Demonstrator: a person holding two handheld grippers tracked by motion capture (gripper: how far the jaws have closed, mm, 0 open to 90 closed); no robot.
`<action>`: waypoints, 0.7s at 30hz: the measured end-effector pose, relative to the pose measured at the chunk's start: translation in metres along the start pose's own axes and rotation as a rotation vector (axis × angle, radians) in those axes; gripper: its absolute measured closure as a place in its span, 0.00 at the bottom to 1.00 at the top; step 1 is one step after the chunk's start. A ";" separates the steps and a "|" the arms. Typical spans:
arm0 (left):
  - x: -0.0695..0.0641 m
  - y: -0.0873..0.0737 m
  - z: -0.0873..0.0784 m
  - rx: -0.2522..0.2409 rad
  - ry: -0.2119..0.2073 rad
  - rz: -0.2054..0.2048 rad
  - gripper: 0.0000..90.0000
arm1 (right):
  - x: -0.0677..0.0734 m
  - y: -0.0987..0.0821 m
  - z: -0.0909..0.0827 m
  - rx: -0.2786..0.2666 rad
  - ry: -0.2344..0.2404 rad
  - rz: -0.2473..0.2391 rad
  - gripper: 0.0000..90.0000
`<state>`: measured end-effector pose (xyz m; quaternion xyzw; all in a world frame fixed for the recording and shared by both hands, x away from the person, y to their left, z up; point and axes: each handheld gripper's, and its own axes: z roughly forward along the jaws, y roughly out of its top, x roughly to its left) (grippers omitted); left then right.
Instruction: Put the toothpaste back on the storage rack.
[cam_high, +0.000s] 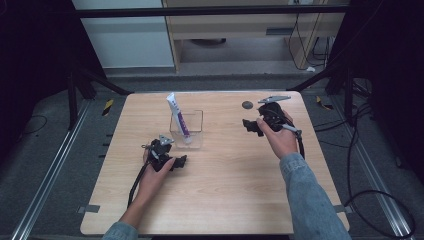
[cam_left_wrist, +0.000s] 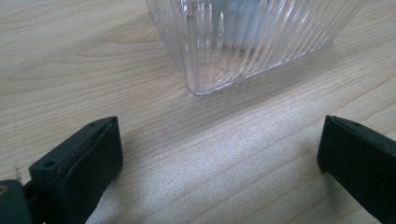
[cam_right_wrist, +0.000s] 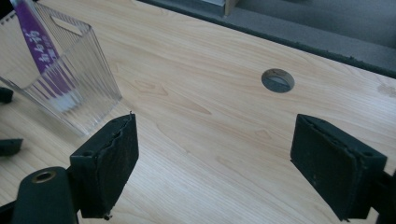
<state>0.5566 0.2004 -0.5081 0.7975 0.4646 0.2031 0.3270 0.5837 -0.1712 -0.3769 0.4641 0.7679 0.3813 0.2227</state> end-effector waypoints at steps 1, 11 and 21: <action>0.000 0.000 0.000 0.000 0.000 0.000 0.00 | -0.002 -0.002 -0.002 0.004 -0.004 -0.004 0.17; 0.000 0.000 0.000 0.000 0.000 -0.001 0.00 | -0.017 -0.028 -0.007 0.044 -0.016 -0.019 0.15; 0.000 0.000 0.000 0.000 0.000 -0.002 0.00 | -0.029 -0.054 -0.002 0.087 -0.037 -0.020 0.14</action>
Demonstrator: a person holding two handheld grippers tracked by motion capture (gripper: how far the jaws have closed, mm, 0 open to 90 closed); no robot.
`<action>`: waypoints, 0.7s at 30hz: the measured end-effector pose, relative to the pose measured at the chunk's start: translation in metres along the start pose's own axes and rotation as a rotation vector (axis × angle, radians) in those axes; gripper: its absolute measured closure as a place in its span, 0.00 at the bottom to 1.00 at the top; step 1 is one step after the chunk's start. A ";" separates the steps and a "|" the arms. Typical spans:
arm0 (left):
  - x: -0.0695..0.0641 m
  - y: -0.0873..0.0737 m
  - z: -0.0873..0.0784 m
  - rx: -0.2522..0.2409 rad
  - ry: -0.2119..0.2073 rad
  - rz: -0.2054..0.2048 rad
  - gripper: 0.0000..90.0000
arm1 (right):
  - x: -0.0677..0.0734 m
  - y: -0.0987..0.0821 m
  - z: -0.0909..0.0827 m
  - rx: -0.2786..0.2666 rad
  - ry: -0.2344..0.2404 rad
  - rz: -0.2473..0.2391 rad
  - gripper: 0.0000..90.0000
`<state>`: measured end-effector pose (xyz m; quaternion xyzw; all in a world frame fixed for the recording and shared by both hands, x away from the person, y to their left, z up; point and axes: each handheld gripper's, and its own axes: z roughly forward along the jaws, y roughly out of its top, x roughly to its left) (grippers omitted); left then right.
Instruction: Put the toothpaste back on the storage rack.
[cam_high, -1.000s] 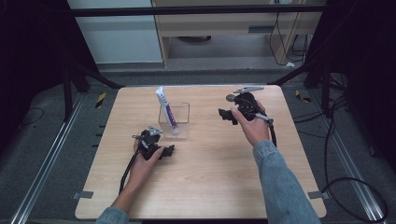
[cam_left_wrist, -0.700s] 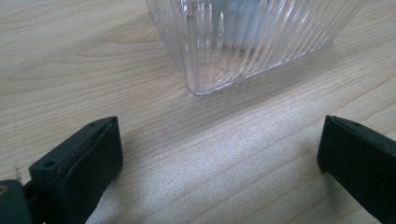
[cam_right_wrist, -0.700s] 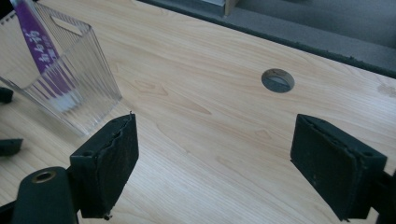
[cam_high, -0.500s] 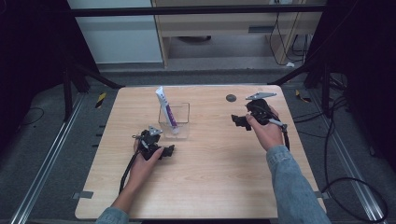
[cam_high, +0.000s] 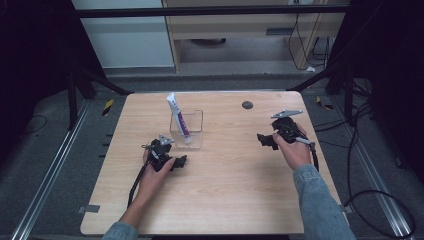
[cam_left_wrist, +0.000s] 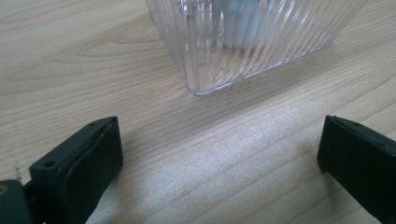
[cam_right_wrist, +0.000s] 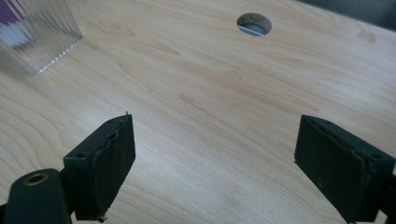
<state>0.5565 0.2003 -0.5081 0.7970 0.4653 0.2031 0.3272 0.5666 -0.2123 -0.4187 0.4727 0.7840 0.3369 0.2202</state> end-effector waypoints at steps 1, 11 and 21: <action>0.000 0.000 0.000 0.000 0.000 0.000 0.00 | 0.000 -0.002 0.002 0.006 0.000 0.002 0.14; 0.000 0.000 0.000 0.000 0.000 0.000 0.00 | -0.003 -0.022 0.023 0.032 -0.008 0.038 0.14; 0.000 0.000 0.000 0.000 0.001 0.001 0.00 | -0.002 -0.045 0.045 0.051 -0.001 0.104 0.14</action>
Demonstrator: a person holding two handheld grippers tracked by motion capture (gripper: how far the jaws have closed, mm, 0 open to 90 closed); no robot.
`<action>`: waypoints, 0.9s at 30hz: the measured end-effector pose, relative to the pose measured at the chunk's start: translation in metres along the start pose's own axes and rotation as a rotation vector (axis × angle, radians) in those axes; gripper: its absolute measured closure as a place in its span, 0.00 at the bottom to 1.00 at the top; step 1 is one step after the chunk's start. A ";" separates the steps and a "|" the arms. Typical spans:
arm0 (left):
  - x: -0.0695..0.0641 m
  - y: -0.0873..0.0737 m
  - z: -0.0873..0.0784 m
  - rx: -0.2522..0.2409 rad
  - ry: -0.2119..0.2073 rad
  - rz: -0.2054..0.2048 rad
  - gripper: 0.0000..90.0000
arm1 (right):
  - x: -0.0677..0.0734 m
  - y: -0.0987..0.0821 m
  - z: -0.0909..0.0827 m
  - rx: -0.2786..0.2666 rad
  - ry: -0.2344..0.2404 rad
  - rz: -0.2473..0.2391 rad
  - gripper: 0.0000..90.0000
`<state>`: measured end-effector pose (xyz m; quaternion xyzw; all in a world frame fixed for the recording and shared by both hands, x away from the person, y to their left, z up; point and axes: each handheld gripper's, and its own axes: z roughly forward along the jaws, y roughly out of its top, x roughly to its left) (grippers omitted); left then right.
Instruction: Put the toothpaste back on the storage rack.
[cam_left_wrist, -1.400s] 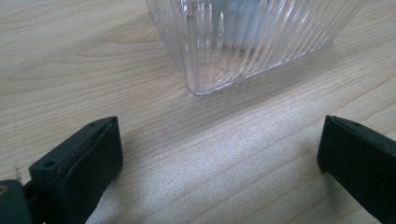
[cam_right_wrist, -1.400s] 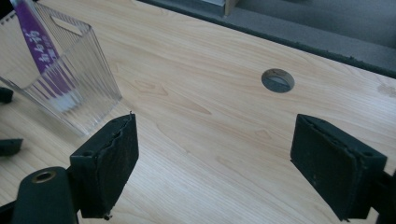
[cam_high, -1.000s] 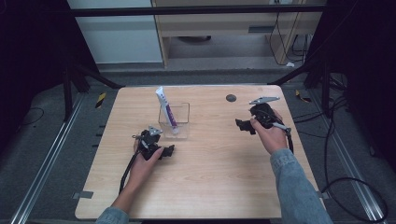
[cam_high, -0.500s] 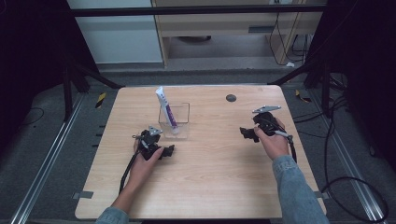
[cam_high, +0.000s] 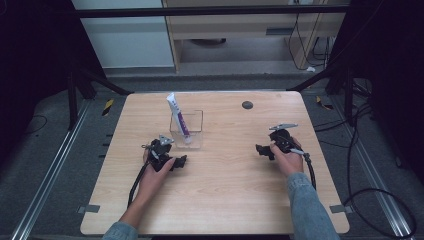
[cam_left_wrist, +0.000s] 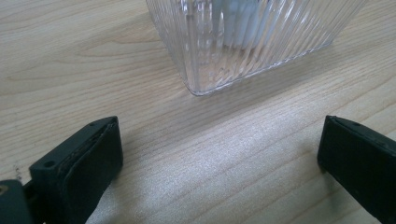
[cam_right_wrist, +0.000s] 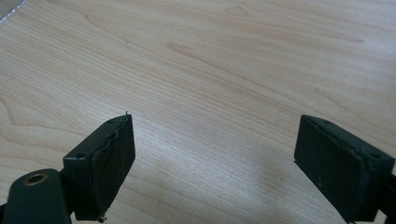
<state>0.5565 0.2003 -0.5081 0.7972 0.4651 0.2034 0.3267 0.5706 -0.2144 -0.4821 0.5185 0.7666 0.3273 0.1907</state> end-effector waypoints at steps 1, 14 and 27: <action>0.000 0.000 0.000 0.000 0.000 0.000 0.00 | 0.000 -0.001 0.001 0.006 0.003 0.009 0.14; 0.000 0.000 0.000 0.000 0.000 0.000 0.00 | -0.006 -0.002 0.015 -0.027 -0.031 0.058 0.14; 0.000 0.000 0.000 0.000 0.000 0.000 0.00 | -0.006 -0.007 0.025 -0.037 -0.066 0.082 0.11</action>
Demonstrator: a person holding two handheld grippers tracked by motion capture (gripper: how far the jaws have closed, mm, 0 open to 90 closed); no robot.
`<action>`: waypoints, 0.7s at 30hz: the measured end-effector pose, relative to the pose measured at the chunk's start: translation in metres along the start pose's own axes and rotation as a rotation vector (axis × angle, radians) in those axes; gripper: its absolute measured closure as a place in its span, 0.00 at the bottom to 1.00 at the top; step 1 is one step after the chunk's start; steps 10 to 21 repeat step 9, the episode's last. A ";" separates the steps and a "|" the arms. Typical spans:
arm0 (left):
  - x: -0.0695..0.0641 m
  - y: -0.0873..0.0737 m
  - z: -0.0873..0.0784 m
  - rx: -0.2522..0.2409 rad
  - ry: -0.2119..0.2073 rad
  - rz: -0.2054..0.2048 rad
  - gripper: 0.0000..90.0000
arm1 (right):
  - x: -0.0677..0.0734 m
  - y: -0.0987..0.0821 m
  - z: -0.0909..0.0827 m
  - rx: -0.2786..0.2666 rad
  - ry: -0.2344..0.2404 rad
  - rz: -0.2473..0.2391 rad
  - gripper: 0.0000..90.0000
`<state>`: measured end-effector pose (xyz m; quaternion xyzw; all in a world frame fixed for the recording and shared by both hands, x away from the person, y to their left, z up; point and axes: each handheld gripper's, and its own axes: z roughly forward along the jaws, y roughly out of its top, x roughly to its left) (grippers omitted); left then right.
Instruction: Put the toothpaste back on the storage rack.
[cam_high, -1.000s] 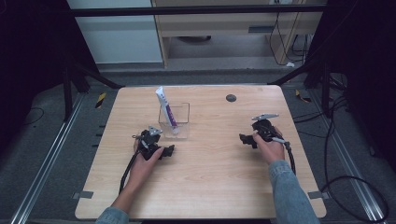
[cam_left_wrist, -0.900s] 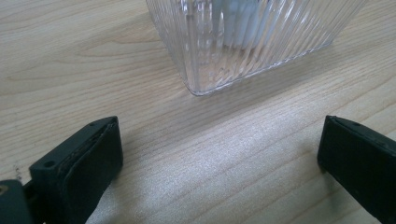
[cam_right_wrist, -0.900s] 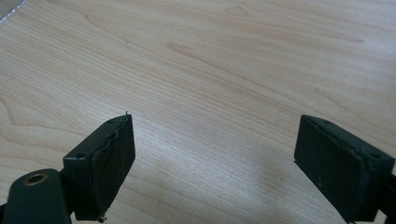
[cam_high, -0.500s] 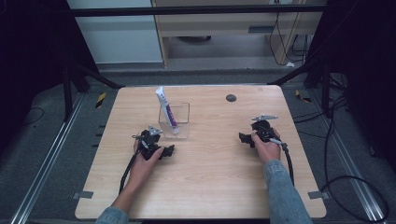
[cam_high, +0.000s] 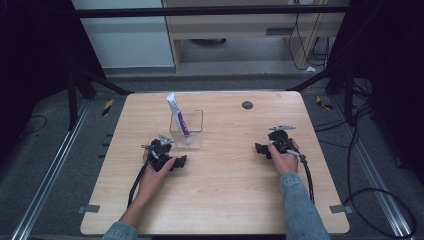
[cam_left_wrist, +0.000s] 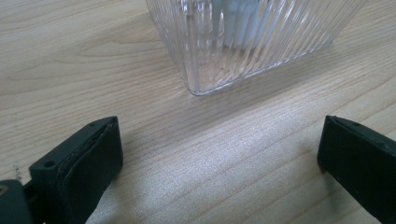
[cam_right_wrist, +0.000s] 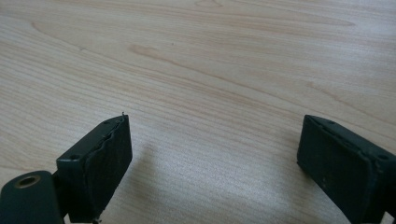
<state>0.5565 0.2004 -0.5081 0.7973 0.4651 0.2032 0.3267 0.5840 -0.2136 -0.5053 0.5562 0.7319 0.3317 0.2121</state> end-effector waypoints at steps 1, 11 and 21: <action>0.000 0.000 0.000 0.000 0.000 0.000 0.00 | 0.000 0.000 0.001 -0.001 -0.004 -0.003 0.11; 0.000 0.000 0.000 0.000 0.000 0.000 0.00 | 0.006 -0.004 0.004 -0.019 -0.038 -0.053 0.06; 0.000 0.000 0.000 0.000 0.000 0.000 0.00 | 0.006 -0.004 0.004 -0.019 -0.038 -0.053 0.06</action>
